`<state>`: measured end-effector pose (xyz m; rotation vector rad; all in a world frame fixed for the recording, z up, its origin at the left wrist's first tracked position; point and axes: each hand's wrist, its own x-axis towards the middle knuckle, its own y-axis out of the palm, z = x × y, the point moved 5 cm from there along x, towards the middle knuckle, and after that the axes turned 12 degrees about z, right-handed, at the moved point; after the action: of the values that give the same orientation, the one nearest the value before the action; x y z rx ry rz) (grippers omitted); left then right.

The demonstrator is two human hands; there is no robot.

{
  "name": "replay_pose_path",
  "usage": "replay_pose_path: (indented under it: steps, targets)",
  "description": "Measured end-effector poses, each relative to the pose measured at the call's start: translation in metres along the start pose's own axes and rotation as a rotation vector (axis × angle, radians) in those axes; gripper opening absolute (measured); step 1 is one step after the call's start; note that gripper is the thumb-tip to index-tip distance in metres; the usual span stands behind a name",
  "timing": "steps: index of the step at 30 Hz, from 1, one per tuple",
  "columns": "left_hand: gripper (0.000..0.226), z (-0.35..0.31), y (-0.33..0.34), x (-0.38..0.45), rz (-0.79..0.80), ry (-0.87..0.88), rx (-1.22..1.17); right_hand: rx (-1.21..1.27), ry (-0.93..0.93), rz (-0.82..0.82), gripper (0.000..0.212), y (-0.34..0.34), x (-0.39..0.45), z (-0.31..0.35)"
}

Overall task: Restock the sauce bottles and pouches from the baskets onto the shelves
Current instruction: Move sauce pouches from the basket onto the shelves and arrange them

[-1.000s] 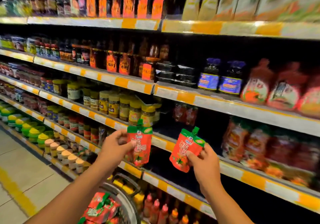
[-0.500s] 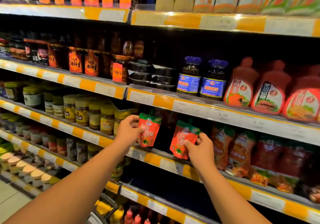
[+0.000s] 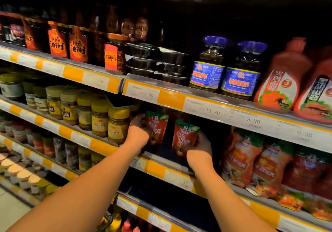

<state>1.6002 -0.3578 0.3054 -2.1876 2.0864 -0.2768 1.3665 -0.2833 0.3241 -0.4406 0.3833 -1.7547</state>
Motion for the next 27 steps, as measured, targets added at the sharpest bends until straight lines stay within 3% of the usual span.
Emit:
replay_pose_path:
  steps: [3, 13, 27]
  targets:
    - [0.047, -0.006, 0.001, 0.015, -0.02, 0.066, 0.099, -0.042, -0.036, -0.019, 0.045, 0.008, 0.009, 0.0]
    - [0.054, -0.006, 0.012, 0.033, -0.049, 0.183, 0.062, -0.019, -0.119, -0.051, 0.041, 0.028, 0.042, 0.004]
    - [0.053, -0.013, 0.019, 0.026, -0.001, 0.194, 0.143, 0.015, -0.15, -0.032, 0.047, 0.054, 0.062, 0.008]
